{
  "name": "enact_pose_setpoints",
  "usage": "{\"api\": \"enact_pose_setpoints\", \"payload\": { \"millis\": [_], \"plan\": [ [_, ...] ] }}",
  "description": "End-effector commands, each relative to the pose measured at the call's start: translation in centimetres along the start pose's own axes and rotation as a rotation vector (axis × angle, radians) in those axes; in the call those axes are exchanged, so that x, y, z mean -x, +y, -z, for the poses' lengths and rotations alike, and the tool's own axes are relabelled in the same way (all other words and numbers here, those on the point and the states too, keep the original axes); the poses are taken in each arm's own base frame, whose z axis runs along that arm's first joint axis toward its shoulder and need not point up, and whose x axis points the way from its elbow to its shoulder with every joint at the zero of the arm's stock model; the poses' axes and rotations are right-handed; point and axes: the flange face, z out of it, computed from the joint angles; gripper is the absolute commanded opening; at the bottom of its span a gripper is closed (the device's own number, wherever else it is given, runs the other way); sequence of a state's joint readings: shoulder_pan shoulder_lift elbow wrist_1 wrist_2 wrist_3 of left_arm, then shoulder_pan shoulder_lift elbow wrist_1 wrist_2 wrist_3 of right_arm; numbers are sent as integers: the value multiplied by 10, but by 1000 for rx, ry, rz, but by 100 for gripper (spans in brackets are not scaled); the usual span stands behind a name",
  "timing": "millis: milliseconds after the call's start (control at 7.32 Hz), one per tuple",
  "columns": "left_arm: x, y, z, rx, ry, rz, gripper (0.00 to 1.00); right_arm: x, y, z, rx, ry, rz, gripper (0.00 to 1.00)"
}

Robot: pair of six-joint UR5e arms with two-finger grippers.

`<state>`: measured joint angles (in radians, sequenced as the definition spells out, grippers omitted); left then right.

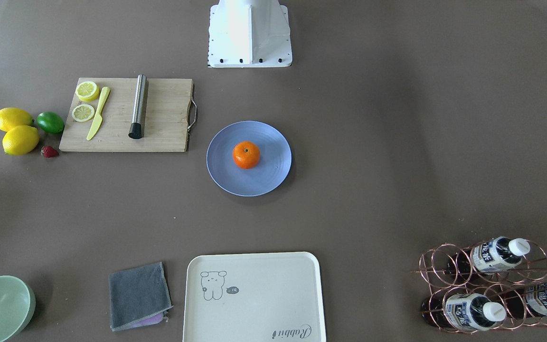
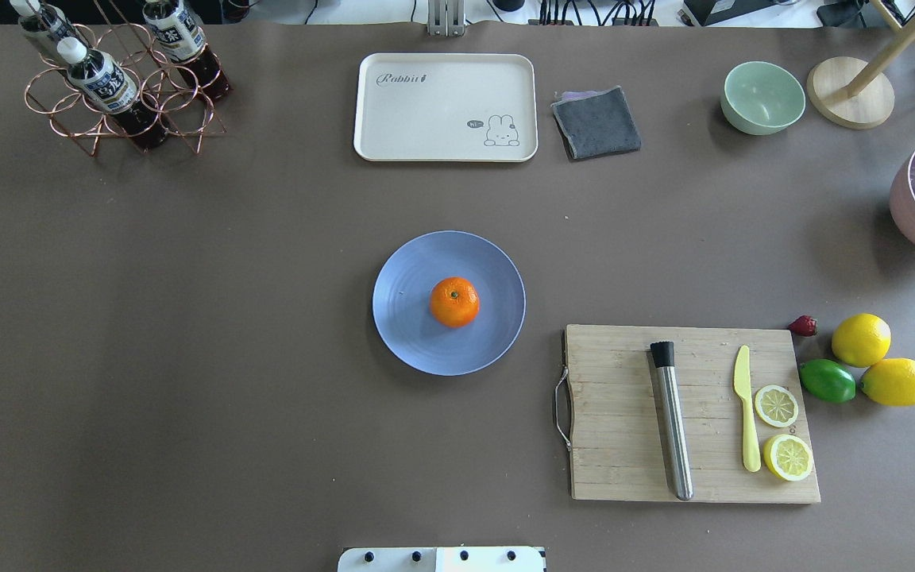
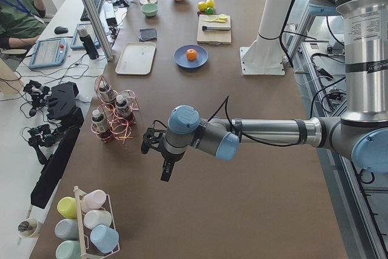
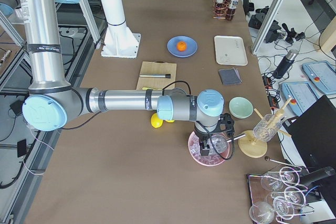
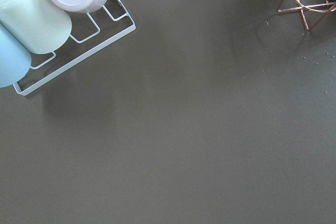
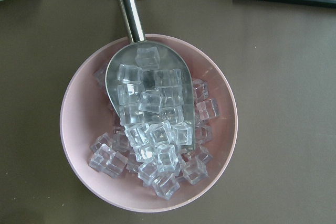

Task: Pick orange to plate

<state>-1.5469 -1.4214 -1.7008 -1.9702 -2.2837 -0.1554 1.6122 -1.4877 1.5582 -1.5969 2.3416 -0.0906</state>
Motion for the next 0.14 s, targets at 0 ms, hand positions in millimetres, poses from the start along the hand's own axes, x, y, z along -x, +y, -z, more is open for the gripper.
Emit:
{"api": "enact_pose_setpoints", "payload": {
  "millis": [0],
  "plan": [
    [1, 0, 0, 0, -1, 1, 98, 2, -1, 1, -3, -5, 2, 100]
  ]
}}
